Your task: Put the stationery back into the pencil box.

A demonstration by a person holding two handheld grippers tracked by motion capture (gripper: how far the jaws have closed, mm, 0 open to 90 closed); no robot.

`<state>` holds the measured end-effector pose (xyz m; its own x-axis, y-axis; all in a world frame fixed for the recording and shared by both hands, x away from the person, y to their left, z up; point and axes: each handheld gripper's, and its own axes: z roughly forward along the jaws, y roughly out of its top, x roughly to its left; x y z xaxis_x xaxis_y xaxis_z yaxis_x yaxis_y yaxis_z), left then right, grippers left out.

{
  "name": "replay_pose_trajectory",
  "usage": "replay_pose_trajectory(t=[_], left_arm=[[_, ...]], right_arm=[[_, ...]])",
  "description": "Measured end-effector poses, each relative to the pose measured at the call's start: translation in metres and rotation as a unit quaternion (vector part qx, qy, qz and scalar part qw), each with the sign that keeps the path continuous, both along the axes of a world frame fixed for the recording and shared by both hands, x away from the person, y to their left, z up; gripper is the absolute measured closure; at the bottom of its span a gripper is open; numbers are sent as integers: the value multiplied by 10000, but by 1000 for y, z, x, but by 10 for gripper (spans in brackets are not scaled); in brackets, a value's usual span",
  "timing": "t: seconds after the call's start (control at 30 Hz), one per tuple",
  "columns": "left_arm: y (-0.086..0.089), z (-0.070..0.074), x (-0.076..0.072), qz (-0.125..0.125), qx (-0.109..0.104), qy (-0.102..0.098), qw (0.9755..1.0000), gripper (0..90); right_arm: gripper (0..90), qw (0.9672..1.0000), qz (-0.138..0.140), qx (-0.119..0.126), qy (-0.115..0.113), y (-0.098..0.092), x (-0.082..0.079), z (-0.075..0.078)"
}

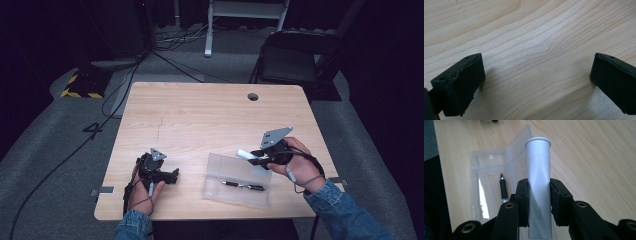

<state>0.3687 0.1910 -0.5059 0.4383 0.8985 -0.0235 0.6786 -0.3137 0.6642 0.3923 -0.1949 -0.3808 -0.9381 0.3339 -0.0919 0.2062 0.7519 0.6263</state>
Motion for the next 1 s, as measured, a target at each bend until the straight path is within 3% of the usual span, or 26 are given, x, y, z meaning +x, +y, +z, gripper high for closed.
replay_pose_trajectory(t=[0.13, 0.37, 0.53, 1.0], left_arm=[[0, 0, 0, 18, -12, 0, 10000, 1], [0, 0, 0, 0, -1, -2, 10000, 1], [0, 0, 0, -1, 1, -2, 10000, 1], [0, 0, 0, 4, -3, -1, 10000, 1]], right_arm=[[706, 9993, 347, -85, 60, 13, -6, -6], [705, 9969, 722, -249, 162, 31, -12, -17], [705, 9930, 1098, -367, 251, 45, -18, -28], [706, 9838, 1595, -682, 456, 58, -27, -59]])
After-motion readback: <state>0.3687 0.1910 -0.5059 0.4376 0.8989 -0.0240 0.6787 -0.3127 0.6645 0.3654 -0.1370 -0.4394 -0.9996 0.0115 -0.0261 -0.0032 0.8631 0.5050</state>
